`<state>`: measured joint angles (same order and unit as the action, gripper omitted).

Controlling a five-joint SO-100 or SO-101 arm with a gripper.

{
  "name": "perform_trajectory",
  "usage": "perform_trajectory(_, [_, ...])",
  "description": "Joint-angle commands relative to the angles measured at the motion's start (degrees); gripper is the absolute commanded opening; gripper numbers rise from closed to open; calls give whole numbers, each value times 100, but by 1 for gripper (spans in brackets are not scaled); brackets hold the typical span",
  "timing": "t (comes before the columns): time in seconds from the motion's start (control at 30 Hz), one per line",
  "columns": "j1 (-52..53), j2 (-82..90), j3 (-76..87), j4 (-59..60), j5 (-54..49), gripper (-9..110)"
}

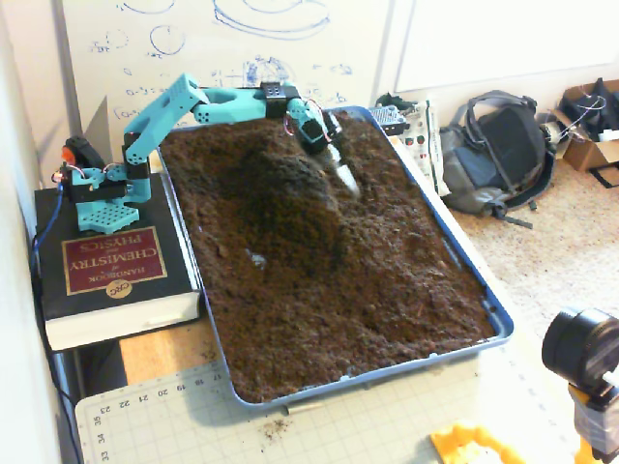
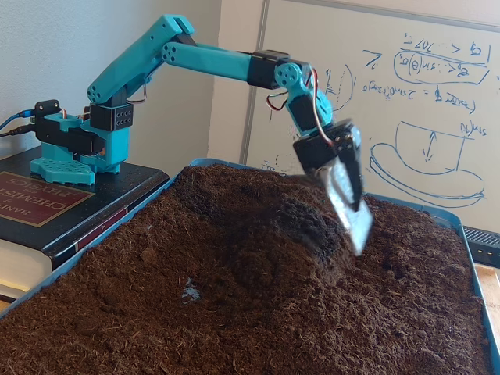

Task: Build a berm.

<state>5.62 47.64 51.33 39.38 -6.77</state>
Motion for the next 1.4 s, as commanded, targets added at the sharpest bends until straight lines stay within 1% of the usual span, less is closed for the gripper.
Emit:
perform_trajectory(0.0, [308, 756, -149, -1608, 62, 1])
perform_trajectory(0.13, [571, 114, -141, -3085, -18, 1])
perform_trajectory(0.3, [800, -765, -149, -4219, -44, 1])
perform_trajectory(0.53, [967, -1819, -246, -5036, -53, 1])
perform_trajectory(0.77, [1178, -2338, -237, -5730, -53, 1])
perform_trajectory(1.0, [1248, -2892, -132, -5748, -53, 1])
perform_trajectory(1.17, [1187, -2962, -123, -5625, -44, 1])
perform_trajectory(1.23, [1187, -2927, -123, -5194, -44, 1])
perform_trajectory(1.37, [1213, -2689, -132, -3779, -79, 1])
